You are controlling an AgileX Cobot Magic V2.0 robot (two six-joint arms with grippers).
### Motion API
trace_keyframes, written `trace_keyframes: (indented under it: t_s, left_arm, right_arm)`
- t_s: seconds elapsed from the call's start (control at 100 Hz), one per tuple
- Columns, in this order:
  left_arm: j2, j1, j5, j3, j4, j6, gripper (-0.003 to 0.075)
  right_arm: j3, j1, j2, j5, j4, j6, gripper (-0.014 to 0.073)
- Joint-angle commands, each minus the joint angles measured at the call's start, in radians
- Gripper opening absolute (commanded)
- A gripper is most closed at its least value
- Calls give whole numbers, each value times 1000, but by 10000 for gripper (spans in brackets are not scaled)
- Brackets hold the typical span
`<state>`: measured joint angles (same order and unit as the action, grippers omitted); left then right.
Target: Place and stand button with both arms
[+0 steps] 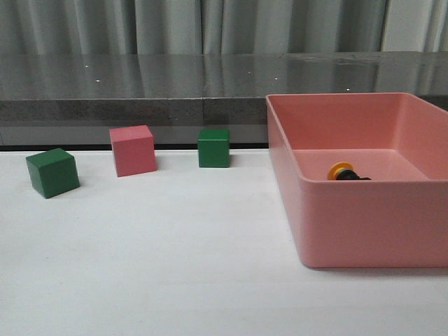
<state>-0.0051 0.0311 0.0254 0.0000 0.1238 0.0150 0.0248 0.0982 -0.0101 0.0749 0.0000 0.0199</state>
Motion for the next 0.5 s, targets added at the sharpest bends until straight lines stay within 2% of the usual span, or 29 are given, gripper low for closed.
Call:
trace_keyframes:
  t_s: [0.0, 0.14, 0.31, 0.4, 0.49]
  left_arm:
    - [-29, -1, 79, 46, -1, -7, -20]
    - [-29, -1, 79, 46, -1, -7, -20]
    - [-29, -1, 79, 46, -1, -7, -20]
    - [-29, -1, 79, 46, -1, -7, -20]
    - [-29, -1, 79, 46, -1, -7, -20]
  right_arm:
    - [-12, -5, -18, -101, -6, 2, -62]
    - [-12, -5, -18, -123, -6, 2, -62]
    - [-41, -5, -14, -234, 51, 3, -62]
    - [-113, -5, -5, -193, 83, 3, -62]
    - [-224, -5, 48, -69, 83, 3, -62]
